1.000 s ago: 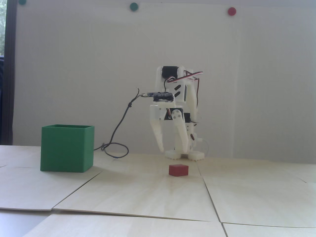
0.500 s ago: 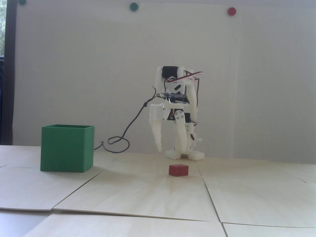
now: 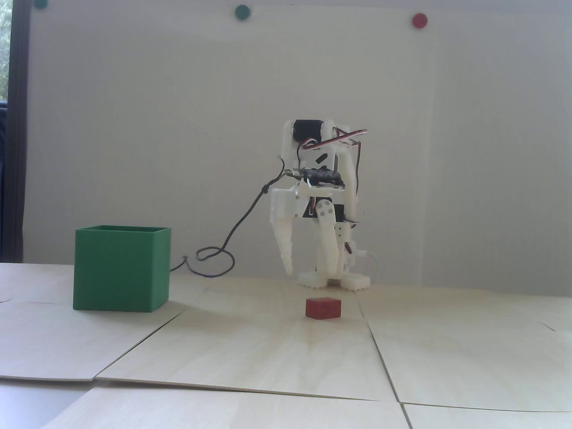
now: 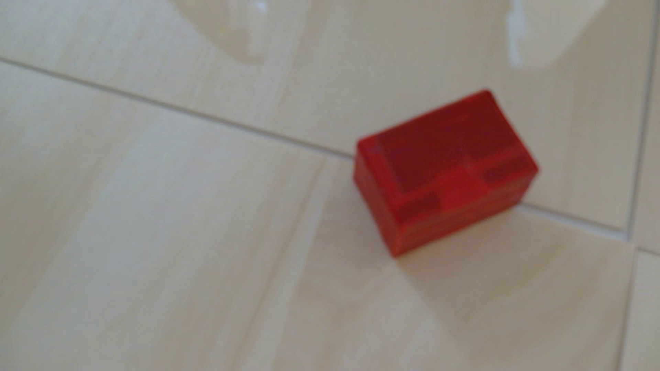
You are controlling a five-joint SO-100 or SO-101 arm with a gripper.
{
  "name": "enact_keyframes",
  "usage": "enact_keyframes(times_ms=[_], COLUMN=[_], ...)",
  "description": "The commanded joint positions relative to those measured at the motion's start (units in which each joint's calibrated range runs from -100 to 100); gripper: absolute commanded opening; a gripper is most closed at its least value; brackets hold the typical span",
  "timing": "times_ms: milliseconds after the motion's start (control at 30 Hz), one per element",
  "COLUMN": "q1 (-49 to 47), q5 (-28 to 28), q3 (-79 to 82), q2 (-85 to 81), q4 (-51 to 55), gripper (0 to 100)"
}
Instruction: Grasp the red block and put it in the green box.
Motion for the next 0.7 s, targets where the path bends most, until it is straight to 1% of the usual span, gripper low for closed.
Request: enact_keyframes(times_ms=[0,200,667], q1=[-1.4,-3.2,-4.6], q5=[0.3,0.6,0.6], q3=[-5.1,-10.2,-10.4], q2=[-0.2,2.3,4.6], q4=[0.8,3.4,4.4], gripper=[25,24,24])
